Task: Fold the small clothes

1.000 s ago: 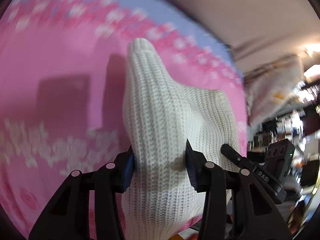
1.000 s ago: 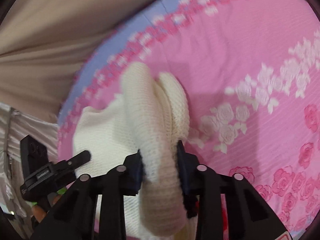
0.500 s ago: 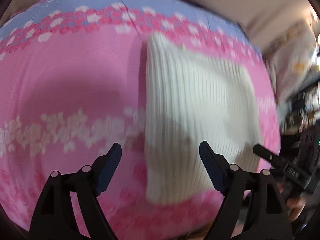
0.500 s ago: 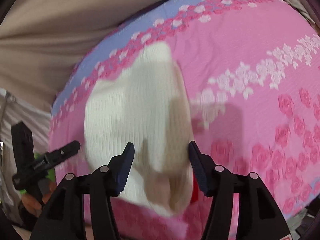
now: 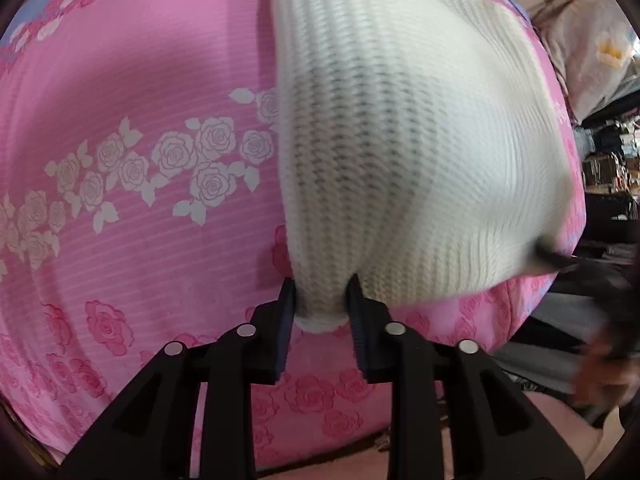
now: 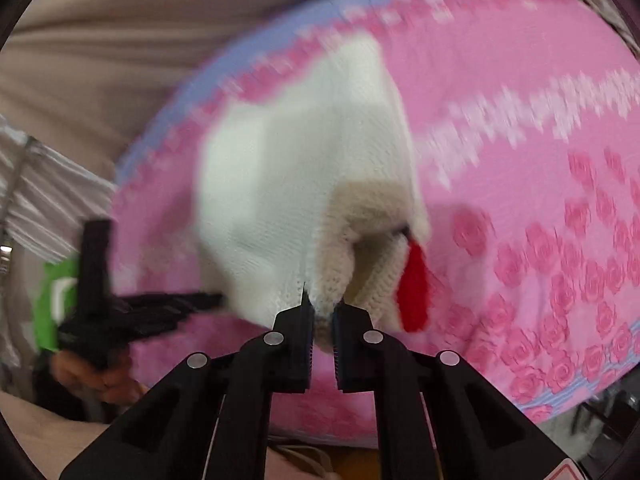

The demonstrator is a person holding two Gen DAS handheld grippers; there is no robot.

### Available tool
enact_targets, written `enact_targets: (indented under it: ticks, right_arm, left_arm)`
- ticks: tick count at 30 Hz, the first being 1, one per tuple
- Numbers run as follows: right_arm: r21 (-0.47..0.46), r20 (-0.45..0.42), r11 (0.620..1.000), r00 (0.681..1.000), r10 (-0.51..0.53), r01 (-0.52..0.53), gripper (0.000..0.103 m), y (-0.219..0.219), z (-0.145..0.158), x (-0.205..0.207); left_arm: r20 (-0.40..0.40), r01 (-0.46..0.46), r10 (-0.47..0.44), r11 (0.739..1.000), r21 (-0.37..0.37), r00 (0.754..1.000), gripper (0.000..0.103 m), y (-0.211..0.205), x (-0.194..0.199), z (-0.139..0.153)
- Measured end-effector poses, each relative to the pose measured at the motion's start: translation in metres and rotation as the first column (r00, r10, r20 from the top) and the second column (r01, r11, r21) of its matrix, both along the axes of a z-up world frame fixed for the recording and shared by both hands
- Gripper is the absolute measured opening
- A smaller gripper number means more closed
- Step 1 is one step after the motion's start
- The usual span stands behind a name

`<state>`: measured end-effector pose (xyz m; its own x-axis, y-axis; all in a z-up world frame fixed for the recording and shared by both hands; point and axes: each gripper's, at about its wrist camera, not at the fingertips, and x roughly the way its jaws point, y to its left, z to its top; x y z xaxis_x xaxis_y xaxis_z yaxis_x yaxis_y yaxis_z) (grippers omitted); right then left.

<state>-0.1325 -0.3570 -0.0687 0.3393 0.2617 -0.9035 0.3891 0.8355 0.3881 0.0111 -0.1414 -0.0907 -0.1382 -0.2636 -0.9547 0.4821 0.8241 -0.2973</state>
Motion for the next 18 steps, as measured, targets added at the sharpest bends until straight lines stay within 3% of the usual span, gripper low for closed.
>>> enact_targets:
  ticks: [1,2,3,5,7,10,14,18]
  right_arm:
    - [-0.029,-0.067,1.0,0.998,0.001,-0.003,0.006,-0.003,-0.023,-0.001]
    - [0.033,-0.08,0.999,0.997,-0.013,0.015,0.003,-0.008,-0.047,-0.007]
    - [0.082,-0.065,0.995,0.996,-0.054,0.06,0.004,-0.015,-0.046,-0.011]
    - [0.087,-0.05,0.99,0.993,-0.107,0.111,0.008,-0.025,-0.024,-0.014]
    - [0.032,-0.004,0.991,0.992,-0.129,0.129,0.02,-0.03,0.004,-0.015]
    - [-0.041,0.089,0.993,0.991,-0.105,0.109,0.02,-0.034,0.047,-0.001]
    - [-0.13,0.187,0.991,0.982,0.001,0.024,0.017,-0.023,0.075,0.05]
    - [-0.14,0.148,0.99,0.989,-0.008,0.029,0.017,-0.021,0.071,0.071]
  left_arm:
    - [0.005,0.002,-0.002,1.0,0.008,1.0,0.028,-0.002,0.0,0.002]
    - [0.022,0.013,-0.013,1.0,0.023,1.0,0.031,-0.004,-0.001,0.007]
    - [0.073,0.029,-0.032,0.999,0.037,0.997,0.031,-0.005,-0.003,0.02]
    - [0.172,0.041,-0.046,0.999,0.032,0.984,0.034,-0.01,-0.004,0.043]
    - [0.297,0.046,-0.043,0.999,-0.001,0.954,0.042,-0.015,-0.001,0.078]
    - [0.365,0.029,0.003,0.996,-0.082,0.931,0.056,-0.03,0.016,0.105]
    - [0.379,0.014,0.016,0.997,-0.076,0.925,0.058,-0.063,0.041,0.096]
    - [0.335,-0.01,0.004,1.0,0.016,0.942,0.058,-0.072,0.049,0.064]
